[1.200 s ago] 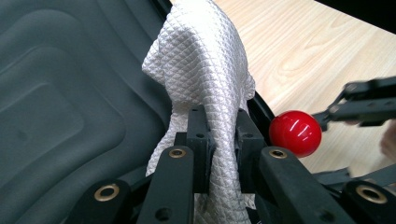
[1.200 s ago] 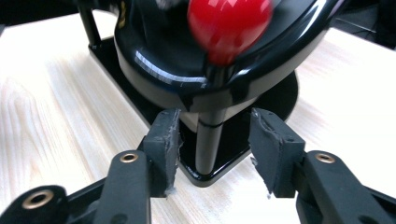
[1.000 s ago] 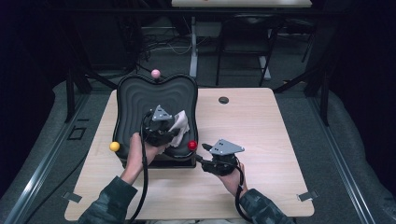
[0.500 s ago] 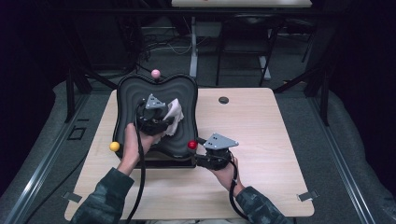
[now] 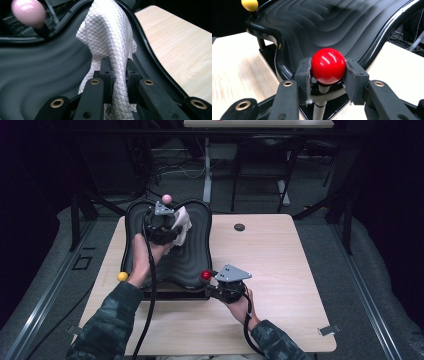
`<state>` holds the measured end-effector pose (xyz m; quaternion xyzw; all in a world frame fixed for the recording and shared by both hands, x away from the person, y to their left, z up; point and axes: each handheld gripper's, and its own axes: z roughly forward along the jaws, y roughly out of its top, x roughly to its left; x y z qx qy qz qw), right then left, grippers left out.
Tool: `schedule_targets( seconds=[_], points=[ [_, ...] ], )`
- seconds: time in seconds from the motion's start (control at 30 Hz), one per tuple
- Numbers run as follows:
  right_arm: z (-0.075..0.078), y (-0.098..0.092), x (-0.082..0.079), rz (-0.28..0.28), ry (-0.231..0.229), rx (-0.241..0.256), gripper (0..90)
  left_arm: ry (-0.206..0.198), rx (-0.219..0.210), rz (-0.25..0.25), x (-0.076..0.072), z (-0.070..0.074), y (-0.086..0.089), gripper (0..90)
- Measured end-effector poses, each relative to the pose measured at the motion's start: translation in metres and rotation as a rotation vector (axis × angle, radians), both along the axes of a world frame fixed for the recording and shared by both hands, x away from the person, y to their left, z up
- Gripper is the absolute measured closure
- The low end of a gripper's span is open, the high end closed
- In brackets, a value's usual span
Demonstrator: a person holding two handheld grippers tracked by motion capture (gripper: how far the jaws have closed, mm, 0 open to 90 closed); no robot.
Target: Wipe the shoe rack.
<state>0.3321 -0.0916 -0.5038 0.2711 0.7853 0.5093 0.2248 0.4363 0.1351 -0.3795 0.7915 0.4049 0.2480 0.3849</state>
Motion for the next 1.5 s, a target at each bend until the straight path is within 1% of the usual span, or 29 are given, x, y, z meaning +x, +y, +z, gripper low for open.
schedule_targets(
  seconds=[0.03, 0.07, 0.13, 0.2, 0.3, 0.37, 0.4, 0.47, 0.6, 0.67, 0.7, 0.73, 0.87, 0.9, 0.93, 1.07, 1.2, 1.3, 1.4, 1.5],
  points=[
    [-0.001, 0.001, 0.0, -0.005, -0.01, 0.013, 60.0, -0.007, 0.0, 0.011, 0.004, 0.002, 0.0, 80.5],
    [-0.001, 0.001, -0.001, -0.005, -0.003, 0.009, 60.0, -0.013, -0.004, 0.024, 0.008, 0.004, -0.001, 80.4],
    [0.0, 0.001, -0.001, -0.004, -0.001, 0.003, 60.0, -0.02, 0.009, 0.045, 0.017, 0.008, -0.002, 80.4],
    [-0.001, 0.001, -0.001, -0.008, -0.009, 0.004, 60.1, -0.03, 0.013, 0.068, 0.025, 0.011, -0.004, 80.4],
    [-0.001, 0.001, -0.002, -0.015, -0.005, 0.0, 60.1, -0.04, 0.023, 0.097, 0.038, 0.015, -0.008, 80.3],
    [-0.001, 0.001, -0.002, -0.016, -0.005, 0.0, 60.1, -0.038, 0.02, 0.113, 0.046, 0.017, -0.011, 80.3],
    [-0.001, 0.001, -0.002, -0.016, -0.006, -0.001, 60.1, -0.041, 0.026, 0.121, 0.05, 0.018, -0.012, 80.3],
    [-0.001, 0.001, -0.002, -0.018, -0.006, 0.0, 60.1, -0.028, 0.028, 0.133, 0.058, 0.02, -0.015, 80.3],
    [-0.001, 0.002, -0.003, -0.022, -0.006, -0.001, 60.2, -0.018, 0.046, 0.156, 0.071, 0.023, -0.022, 80.2],
    [-0.001, 0.002, -0.004, -0.024, -0.008, -0.008, 60.2, -0.019, 0.057, 0.173, 0.075, 0.022, -0.025, 80.2],
    [-0.001, 0.002, -0.004, -0.025, -0.009, -0.004, 60.2, -0.024, 0.069, 0.183, 0.078, 0.021, -0.026, 80.2],
    [-0.001, 0.002, -0.004, -0.024, -0.01, -0.005, 60.2, -0.019, 0.082, 0.191, 0.08, 0.019, -0.028, 80.2],
    [-0.001, 0.002, -0.004, -0.024, -0.015, -0.01, 60.2, -0.001, 0.085, 0.232, 0.086, 0.013, -0.027, 80.2],
    [-0.001, 0.002, -0.004, -0.024, -0.016, -0.01, 60.2, -0.003, 0.083, 0.241, 0.087, 0.012, -0.026, 80.2],
    [-0.001, 0.002, -0.004, -0.023, -0.016, -0.01, 60.2, 0.001, 0.071, 0.24, 0.088, 0.012, -0.025, 80.3],
    [-0.001, 0.002, -0.004, -0.024, -0.018, -0.012, 60.2, -0.01, 0.085, 0.241, 0.089, 0.012, -0.028, 80.2],
    [-0.001, 0.003, -0.004, -0.026, -0.019, -0.016, 60.2, -0.004, 0.077, 0.23, 0.092, 0.014, -0.031, 80.1],
    [-0.001, 0.003, -0.004, -0.027, -0.02, -0.017, 60.3, 0.002, 0.08, 0.213, 0.096, 0.016, -0.037, 80.1],
    [-0.001, 0.002, -0.004, -0.026, -0.023, -0.02, 60.2, -0.001, 0.1, 0.194, 0.099, 0.017, -0.045, 79.8],
    [-0.001, 0.002, -0.004, -0.024, -0.025, -0.019, 60.2, 0.013, 0.101, 0.169, 0.101, 0.019, -0.053, 79.7]
  ],
)
